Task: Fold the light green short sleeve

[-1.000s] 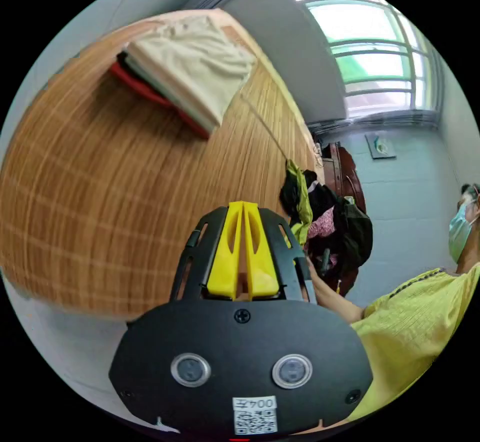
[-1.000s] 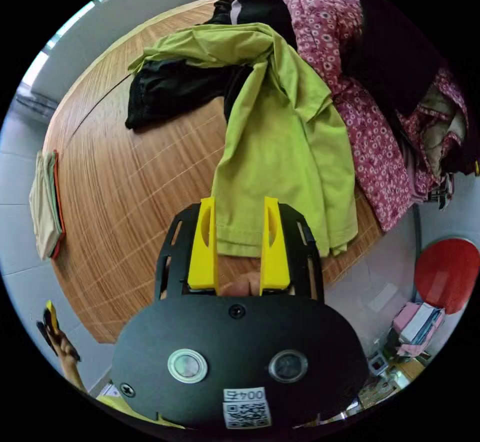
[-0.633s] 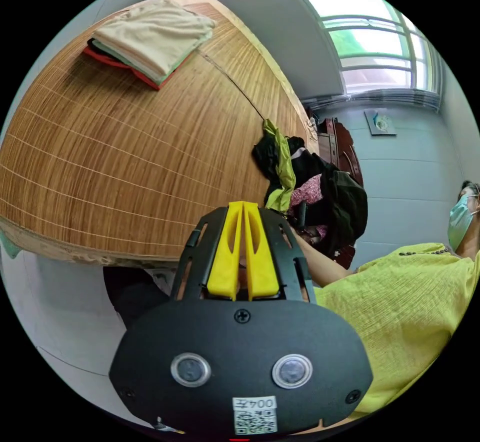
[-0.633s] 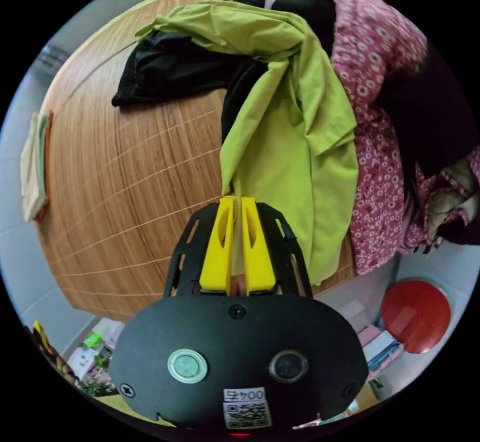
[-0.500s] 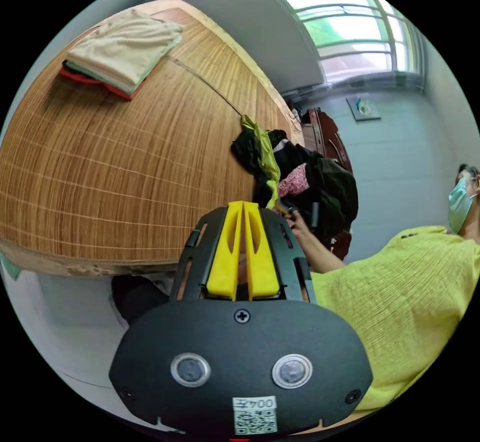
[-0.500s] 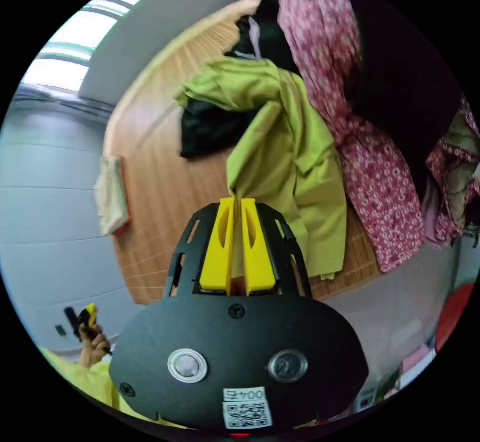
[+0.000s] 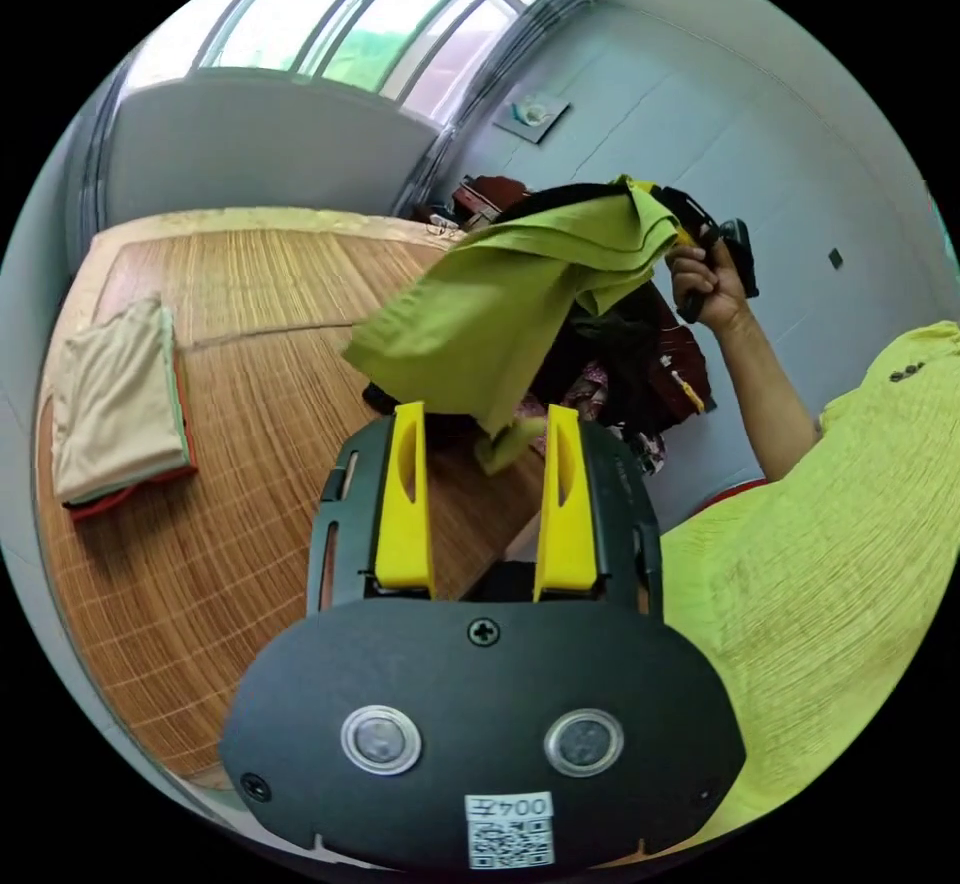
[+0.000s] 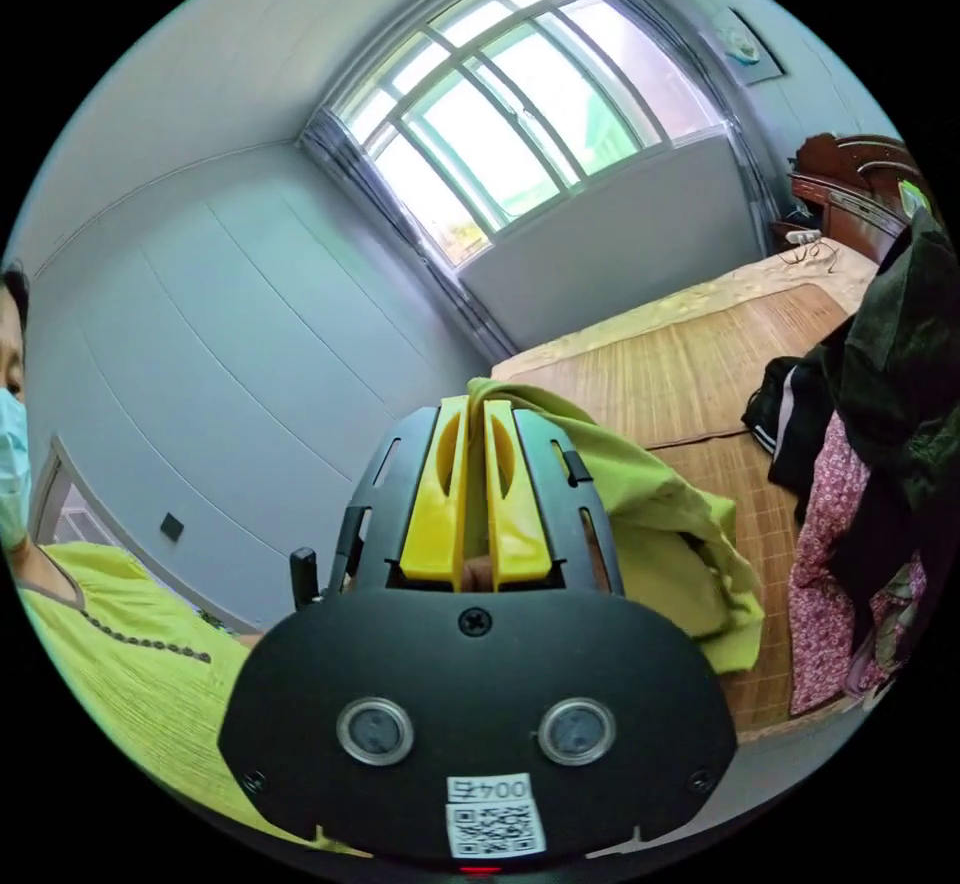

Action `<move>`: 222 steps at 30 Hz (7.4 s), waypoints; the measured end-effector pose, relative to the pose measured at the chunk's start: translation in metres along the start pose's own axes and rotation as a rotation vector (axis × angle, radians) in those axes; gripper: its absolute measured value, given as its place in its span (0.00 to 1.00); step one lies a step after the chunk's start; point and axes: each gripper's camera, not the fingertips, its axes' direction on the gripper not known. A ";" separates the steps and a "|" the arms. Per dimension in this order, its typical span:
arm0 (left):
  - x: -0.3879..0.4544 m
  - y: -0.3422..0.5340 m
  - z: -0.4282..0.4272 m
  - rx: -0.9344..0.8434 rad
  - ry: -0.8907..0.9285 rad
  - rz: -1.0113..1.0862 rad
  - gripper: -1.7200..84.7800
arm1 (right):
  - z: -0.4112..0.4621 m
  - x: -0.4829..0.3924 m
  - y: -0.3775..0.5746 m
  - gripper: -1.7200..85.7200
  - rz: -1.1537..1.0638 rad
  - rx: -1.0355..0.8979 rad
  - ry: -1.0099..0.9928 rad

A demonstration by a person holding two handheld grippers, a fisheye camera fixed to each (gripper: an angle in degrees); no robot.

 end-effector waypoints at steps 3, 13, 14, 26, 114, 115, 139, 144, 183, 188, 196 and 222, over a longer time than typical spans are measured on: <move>0.002 0.003 -0.013 0.031 -0.036 0.013 0.24 | 0.025 -0.032 0.013 0.06 0.012 -0.052 0.032; -0.017 0.017 0.013 -0.097 -0.109 -0.105 0.17 | 0.236 -0.080 0.162 0.06 0.100 -0.574 -0.096; -0.030 0.022 0.012 -0.111 -0.125 -0.163 0.13 | 0.236 -0.079 0.172 0.06 0.077 -0.549 -0.075; -0.076 0.052 0.036 -0.149 -0.116 -0.491 0.10 | 0.169 0.189 0.282 0.17 0.553 -0.596 0.282; 0.147 -0.170 -0.122 0.370 0.187 0.053 0.02 | 0.227 -0.072 0.096 0.20 -0.218 -0.097 0.305; 0.158 -0.177 -0.130 0.371 0.193 0.087 0.02 | 0.232 -0.078 0.098 0.20 -0.224 -0.099 0.318; 0.136 -0.245 -0.182 0.111 0.091 0.068 0.02 | 0.262 -0.134 -0.181 0.01 -0.235 -0.147 -0.541; 0.083 -0.225 -0.152 0.056 0.296 0.032 0.03 | 0.305 -0.086 -0.193 0.01 -0.072 -0.095 -0.810; 0.197 -0.092 -0.084 0.294 -0.214 0.526 0.15 | 0.475 0.066 -0.174 0.01 0.025 -0.311 -0.570; 0.195 -0.088 -0.081 0.307 -0.207 0.508 0.13 | 0.475 0.073 -0.169 0.01 0.013 -0.320 -0.561; 0.182 -0.080 -0.072 0.298 -0.191 0.448 0.11 | 0.473 0.087 -0.160 0.01 0.036 -0.318 -0.559; 0.254 -0.166 -0.070 0.300 -0.199 0.669 0.04 | 0.393 0.062 -0.148 0.05 -0.020 -0.142 -0.378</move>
